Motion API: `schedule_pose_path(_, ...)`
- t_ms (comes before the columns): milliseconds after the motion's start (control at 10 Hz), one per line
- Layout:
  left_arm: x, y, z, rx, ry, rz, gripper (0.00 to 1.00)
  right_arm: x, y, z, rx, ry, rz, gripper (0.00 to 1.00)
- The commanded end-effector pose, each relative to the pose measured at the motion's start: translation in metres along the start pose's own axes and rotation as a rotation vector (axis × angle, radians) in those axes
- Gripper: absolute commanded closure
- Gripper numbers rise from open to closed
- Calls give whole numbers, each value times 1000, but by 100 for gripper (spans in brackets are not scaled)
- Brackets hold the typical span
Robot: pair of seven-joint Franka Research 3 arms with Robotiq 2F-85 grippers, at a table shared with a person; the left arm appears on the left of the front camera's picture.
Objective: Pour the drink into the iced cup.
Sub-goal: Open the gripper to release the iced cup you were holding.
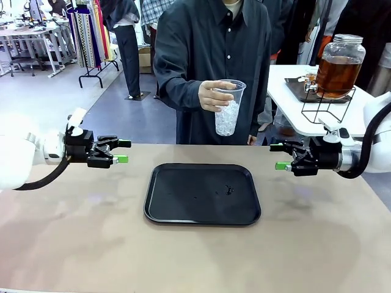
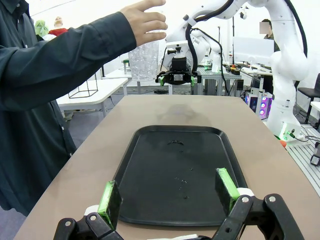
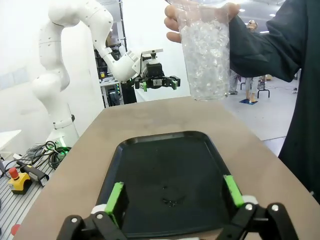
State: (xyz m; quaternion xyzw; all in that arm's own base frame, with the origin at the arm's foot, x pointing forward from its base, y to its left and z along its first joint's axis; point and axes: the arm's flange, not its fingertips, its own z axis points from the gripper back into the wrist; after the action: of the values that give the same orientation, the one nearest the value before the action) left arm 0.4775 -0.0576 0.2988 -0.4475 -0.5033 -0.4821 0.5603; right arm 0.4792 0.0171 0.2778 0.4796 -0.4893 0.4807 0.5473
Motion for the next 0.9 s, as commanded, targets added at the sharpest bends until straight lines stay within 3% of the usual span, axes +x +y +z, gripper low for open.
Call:
schedule_pose_path(0, 1, 1, -1, 1, 5, 0, 0, 3, -1, 0, 0, 1, 4, 0)
schedule_pose_path(800, 1, 1, -1, 1, 5, 0, 0, 3, -1, 0, 0, 1, 4, 0)
